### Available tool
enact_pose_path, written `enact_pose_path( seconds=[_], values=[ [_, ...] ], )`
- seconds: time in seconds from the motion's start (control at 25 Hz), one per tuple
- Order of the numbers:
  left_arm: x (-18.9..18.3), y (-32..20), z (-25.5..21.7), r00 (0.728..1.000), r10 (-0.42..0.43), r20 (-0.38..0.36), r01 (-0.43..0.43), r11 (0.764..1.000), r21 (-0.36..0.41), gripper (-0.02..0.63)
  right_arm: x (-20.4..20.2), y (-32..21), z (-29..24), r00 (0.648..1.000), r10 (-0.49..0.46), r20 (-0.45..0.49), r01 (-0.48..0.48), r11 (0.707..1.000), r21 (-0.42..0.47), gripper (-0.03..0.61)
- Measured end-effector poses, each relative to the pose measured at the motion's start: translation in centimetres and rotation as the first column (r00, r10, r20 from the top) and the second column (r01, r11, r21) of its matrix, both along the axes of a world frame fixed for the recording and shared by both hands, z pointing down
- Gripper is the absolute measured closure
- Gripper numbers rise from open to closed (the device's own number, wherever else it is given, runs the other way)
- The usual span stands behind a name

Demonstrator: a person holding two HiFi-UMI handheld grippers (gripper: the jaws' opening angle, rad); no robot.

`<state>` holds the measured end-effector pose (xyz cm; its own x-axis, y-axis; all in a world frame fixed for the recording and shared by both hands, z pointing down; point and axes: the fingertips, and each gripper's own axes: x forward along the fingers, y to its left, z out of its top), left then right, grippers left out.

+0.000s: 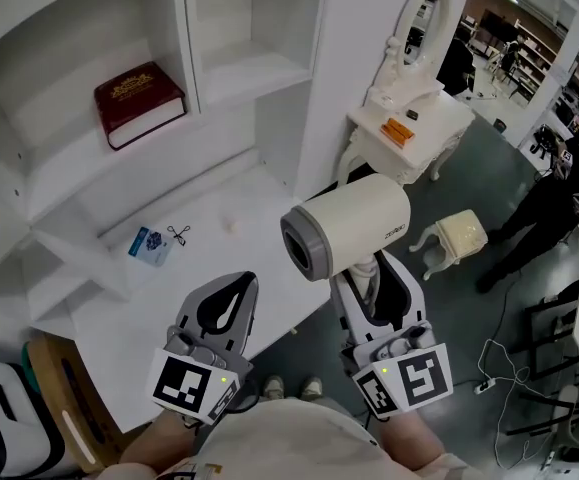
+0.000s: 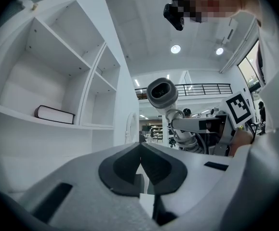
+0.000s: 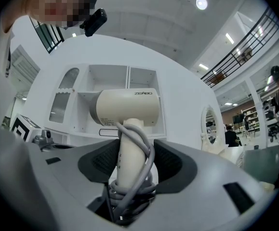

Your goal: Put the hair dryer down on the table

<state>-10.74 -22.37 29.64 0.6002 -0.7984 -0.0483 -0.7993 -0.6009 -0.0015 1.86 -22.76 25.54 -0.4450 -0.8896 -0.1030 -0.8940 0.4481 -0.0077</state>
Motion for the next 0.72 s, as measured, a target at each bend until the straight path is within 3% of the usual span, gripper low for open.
enact_pose_path(
  seconds=[0.48,0.72],
  values=[
    [1.9,-0.7,0.7,1.0,-0.016,0.02,0.016,1.0,-0.02,0.6,1.1,-1.1,1.3,0.996,-0.059,0.066,0.063,0.996,-0.06,0.357],
    [3.4,-4.4,1.4,0.998,-0.029,0.053,0.031,0.999,-0.021,0.6,0.4,-5.8,2.5,0.993,-0.093,0.069,0.1,0.991,-0.095,0.357]
  ],
)
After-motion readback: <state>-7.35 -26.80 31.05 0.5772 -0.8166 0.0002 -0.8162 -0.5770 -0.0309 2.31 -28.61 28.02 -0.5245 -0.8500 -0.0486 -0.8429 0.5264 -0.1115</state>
